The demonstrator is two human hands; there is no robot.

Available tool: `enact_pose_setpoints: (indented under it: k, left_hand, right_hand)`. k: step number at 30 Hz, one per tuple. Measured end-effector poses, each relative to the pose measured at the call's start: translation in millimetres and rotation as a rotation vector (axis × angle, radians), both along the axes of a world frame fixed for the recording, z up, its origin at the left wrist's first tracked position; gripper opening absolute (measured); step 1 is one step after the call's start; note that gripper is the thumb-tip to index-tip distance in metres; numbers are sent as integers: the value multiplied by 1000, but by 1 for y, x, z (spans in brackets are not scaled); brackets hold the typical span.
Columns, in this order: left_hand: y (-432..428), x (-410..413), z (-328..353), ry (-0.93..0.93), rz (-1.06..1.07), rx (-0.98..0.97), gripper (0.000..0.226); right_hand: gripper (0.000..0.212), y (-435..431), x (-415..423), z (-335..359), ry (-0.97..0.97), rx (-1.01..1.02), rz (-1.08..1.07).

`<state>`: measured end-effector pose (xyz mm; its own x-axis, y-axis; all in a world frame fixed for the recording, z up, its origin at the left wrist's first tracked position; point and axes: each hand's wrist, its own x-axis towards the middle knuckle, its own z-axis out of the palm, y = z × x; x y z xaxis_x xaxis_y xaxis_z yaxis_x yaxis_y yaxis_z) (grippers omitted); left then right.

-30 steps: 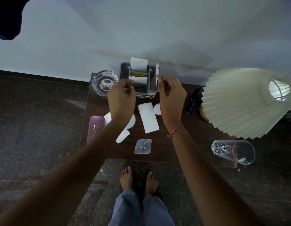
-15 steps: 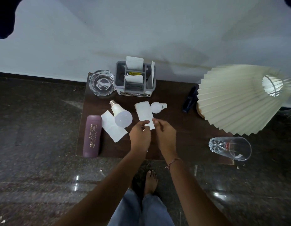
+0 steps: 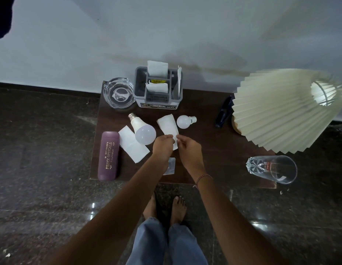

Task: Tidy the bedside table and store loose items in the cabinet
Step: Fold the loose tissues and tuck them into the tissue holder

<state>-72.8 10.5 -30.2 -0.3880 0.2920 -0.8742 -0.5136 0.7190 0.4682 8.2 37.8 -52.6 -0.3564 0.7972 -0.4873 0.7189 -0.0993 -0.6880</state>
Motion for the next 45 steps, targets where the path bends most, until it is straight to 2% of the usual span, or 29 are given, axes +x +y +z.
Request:
enact_pose_setpoints:
  k: [5, 9, 14, 17, 24, 29, 33, 36, 40, 45]
  left_hand:
    - [3, 4, 4, -70, 90, 11, 18]
    - [6, 2, 8, -73, 103, -19, 30]
    - [2, 0, 12, -70, 148, -14, 22]
    - [-1, 0, 11, -89, 186, 65, 16]
    - [-8, -1, 24, 138, 195, 47, 27]
    - [-6, -16, 36, 313, 159, 71, 33]
    - [1, -41, 43, 272, 172, 140, 51]
    - [6, -56, 49, 228, 145, 233, 41]
    - [8, -67, 58, 274, 118, 304, 29]
    - [14, -80, 64, 316, 55, 413, 17]
  right_hand:
    - [28, -3, 1, -2, 45, -43, -19]
    - [28, -4, 2, -4, 38, -60, -35]
    - [28, -2, 2, -3, 135, -97, -124]
    - [28, -1, 0, -3, 132, -80, -117]
    - [26, -4, -1, 13, 256, 6, -109]
    - [20, -5, -7, 30, 404, 39, -196]
    - [18, 2, -14, 38, 457, 61, -187]
    - [16, 11, -19, 42, 455, 83, -138]
    - [23, 19, -26, 45, 452, 75, -64]
    - [53, 42, -40, 55, 457, -74, -81]
